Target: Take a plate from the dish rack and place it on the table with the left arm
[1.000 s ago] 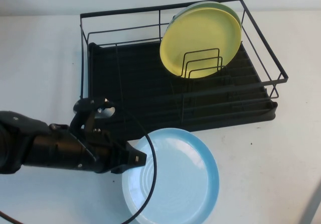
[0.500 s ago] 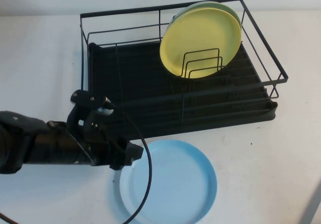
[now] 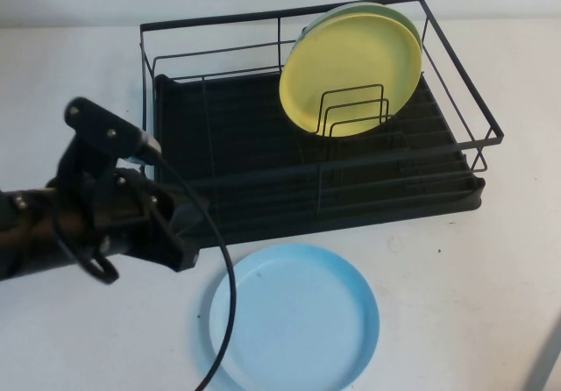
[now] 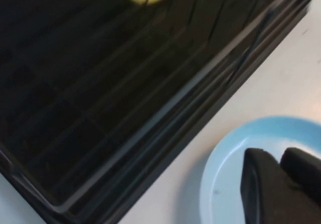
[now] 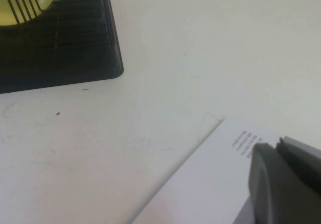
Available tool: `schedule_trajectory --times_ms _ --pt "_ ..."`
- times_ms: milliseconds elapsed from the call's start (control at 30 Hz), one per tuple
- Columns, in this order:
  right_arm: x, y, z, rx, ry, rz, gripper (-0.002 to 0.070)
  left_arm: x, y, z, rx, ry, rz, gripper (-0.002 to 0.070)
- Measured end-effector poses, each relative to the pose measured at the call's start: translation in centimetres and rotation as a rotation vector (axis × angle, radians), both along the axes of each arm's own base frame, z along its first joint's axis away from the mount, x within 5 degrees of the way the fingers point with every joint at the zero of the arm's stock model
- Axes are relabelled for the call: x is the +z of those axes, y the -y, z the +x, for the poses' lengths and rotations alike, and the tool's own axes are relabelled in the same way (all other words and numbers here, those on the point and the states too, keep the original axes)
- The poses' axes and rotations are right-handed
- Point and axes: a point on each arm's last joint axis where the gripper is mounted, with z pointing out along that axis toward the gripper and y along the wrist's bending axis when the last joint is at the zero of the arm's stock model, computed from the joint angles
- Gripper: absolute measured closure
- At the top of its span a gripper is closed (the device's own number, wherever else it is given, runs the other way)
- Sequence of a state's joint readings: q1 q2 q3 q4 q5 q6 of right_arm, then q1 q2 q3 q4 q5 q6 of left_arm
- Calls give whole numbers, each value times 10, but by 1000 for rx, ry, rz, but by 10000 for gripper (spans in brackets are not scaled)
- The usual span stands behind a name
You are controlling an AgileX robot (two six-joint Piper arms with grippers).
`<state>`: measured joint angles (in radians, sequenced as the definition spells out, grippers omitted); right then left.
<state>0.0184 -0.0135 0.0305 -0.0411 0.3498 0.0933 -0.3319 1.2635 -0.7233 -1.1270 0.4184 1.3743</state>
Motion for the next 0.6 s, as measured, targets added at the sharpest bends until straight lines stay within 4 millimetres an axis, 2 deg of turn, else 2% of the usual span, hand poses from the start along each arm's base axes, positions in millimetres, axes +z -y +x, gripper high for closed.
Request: schedule_trajectory --times_ms 133,233,333,433,600 --pt "0 0 0 0 0 0 696 34 -11 -31 6 107 -34 661" --pt "0 0 0 0 0 0 696 44 -20 -54 20 161 -54 671" --pt "0 0 0 0 0 0 696 42 -28 -76 26 192 -69 673" --pt "0 0 0 0 0 0 696 30 -34 -97 6 193 -53 673" --pt "0 0 0 0 0 0 696 25 -44 -119 -10 276 -4 675"
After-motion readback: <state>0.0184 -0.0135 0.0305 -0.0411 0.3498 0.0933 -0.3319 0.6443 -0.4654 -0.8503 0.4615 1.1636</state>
